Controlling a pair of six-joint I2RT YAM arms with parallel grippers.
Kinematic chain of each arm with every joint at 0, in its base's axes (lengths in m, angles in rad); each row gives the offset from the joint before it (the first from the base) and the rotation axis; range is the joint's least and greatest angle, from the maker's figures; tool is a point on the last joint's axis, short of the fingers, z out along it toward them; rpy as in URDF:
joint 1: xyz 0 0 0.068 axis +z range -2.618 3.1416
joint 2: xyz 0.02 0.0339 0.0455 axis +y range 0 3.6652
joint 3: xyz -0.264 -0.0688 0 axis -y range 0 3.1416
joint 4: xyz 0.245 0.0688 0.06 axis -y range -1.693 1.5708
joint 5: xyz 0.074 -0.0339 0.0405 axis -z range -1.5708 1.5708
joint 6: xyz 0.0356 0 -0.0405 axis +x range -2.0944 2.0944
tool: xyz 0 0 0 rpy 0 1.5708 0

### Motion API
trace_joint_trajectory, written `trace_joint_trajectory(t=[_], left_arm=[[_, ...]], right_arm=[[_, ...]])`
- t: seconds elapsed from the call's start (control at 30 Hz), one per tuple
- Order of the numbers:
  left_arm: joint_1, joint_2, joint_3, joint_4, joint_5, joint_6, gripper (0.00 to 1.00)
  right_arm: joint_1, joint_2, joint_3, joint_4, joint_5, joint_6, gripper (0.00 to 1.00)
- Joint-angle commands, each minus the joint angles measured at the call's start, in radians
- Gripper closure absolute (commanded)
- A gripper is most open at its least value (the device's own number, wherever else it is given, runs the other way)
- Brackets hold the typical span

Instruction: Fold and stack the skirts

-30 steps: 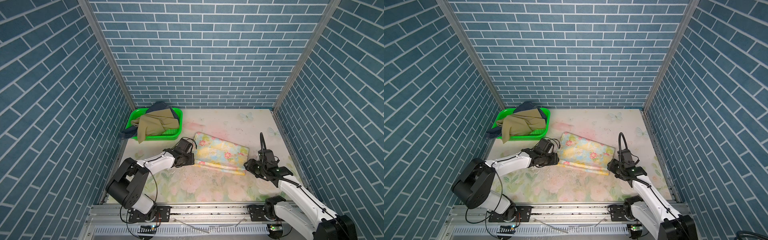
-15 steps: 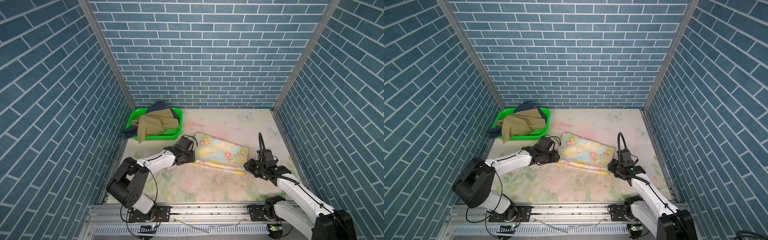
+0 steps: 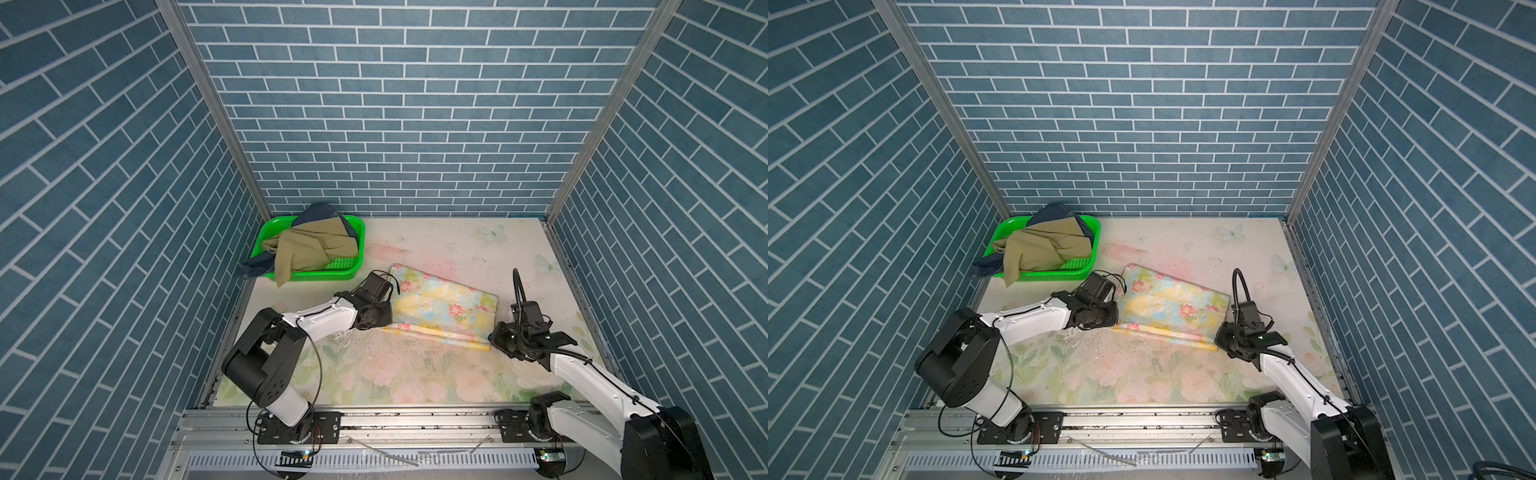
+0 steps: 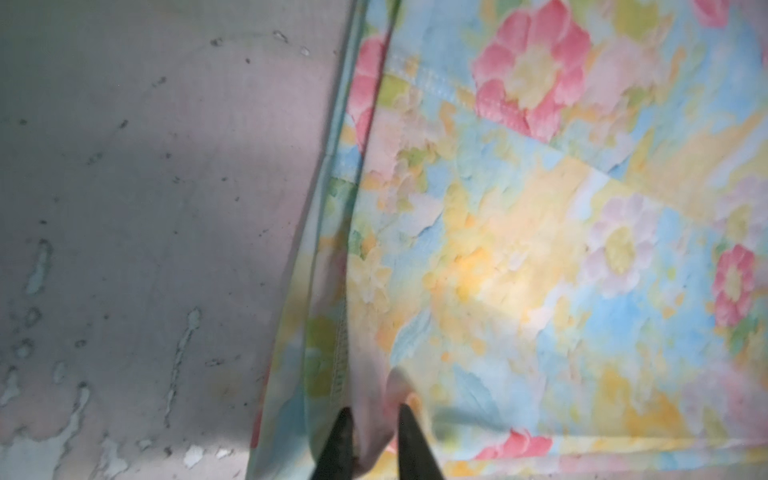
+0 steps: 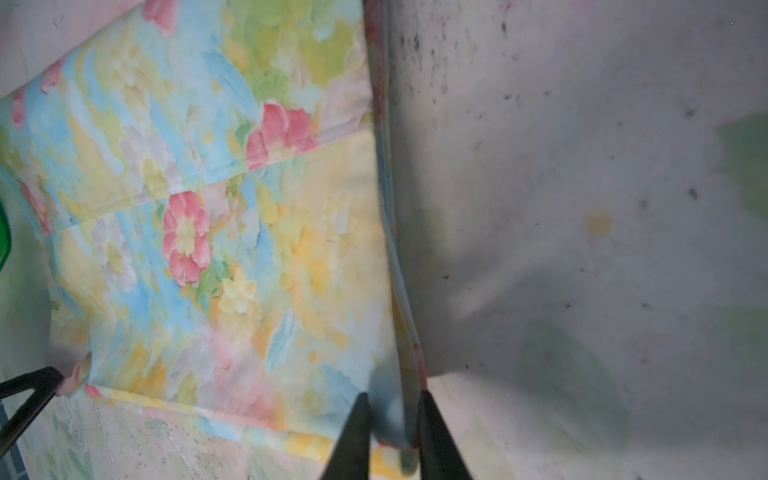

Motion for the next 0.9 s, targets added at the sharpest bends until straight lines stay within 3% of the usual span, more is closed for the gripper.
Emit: trace_joint_trajectory(t=[0.0, 0.07, 0.47, 0.87], left_arm=[[-0.005, -0.012, 0.039, -0.026, -0.033, 0.017, 1.00], [-0.005, -0.018, 0.059, -0.042, -0.042, 0.028, 1.00], [0.044, -0.003, 0.235, -0.148, -0.086, 0.139, 1.00], [0.080, -0.047, 0.166, -0.138, -0.087, 0.166, 1.00]], right_arm=[[0.004, -0.002, -0.017, 0.008, -0.004, -0.011, 0.95], [0.004, -0.006, -0.004, -0.003, 0.008, -0.019, 1.00], [0.005, -0.030, 0.125, -0.091, 0.049, -0.063, 1.00], [0.081, -0.075, 0.122, -0.151, 0.073, -0.032, 1.00]])
